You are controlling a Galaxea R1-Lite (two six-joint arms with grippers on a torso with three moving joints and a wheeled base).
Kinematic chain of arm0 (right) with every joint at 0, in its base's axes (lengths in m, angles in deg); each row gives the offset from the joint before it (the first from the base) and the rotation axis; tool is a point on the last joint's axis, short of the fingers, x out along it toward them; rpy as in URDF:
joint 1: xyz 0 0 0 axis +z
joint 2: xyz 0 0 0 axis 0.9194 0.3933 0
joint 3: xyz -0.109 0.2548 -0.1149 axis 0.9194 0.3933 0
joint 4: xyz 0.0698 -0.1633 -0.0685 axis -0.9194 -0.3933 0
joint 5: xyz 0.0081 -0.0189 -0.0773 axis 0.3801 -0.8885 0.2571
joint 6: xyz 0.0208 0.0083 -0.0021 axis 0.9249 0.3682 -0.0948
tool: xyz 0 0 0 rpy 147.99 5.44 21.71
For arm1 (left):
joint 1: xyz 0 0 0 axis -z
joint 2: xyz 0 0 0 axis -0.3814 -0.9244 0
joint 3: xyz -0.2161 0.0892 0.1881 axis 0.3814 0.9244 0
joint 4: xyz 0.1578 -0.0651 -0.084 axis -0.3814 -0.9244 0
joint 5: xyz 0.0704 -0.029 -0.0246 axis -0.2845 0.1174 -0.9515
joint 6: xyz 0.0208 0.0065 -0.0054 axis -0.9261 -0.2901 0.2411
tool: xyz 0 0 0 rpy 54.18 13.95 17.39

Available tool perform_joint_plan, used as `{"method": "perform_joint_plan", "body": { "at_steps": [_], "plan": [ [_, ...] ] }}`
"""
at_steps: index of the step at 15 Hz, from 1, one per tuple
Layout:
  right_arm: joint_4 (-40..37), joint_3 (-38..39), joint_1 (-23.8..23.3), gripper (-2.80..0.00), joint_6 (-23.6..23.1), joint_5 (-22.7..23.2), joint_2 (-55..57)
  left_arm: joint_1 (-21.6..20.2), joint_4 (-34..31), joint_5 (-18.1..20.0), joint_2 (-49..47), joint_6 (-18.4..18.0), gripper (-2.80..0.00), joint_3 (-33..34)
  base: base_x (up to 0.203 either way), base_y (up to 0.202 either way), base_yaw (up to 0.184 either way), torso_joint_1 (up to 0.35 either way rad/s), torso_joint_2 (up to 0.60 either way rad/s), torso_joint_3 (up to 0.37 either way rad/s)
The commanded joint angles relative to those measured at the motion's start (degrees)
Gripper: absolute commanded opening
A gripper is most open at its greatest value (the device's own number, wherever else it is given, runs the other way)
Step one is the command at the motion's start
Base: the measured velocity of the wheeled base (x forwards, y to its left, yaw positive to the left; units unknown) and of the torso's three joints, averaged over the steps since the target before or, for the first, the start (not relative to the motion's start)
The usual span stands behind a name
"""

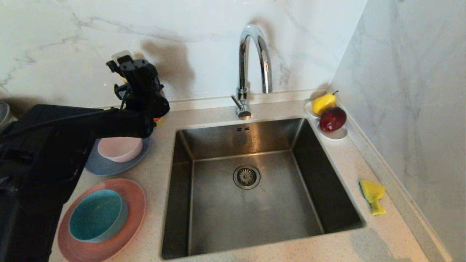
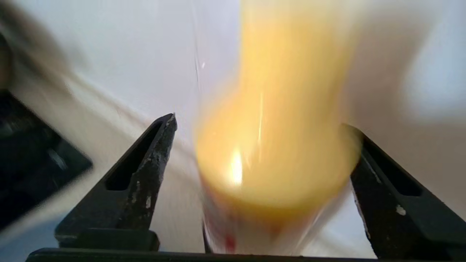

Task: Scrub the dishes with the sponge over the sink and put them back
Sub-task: Turn on the faucet

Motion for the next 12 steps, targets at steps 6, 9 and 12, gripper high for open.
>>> {"method": "perform_joint_plan", "body": {
  "at_steps": [6, 9, 12],
  "plan": [
    [0.01, 0.0, 0.0, -2.8, 0.0, 0.04, -0.02, 0.08, -0.94, -0.11, 19.03, -2.48, -2.8, 6.03, 0.0, 0.0, 0.0, 0.0, 0.0, 0.0],
    [0.01, 0.0, 0.0, -2.8, 0.0, 0.04, 0.02, 0.63, -12.29, 0.43, 27.96, -2.81, -2.8, 7.65, 0.0, 0.0, 0.0, 0.0, 0.0, 0.0],
    [0.01, 0.0, 0.0, -2.8, 0.0, 0.04, 0.05, 1.76, -21.38, 5.12, 36.1, -1.23, -2.8, 11.05, 0.0, 0.0, 0.0, 0.0, 0.0, 0.0]
  ]
}}
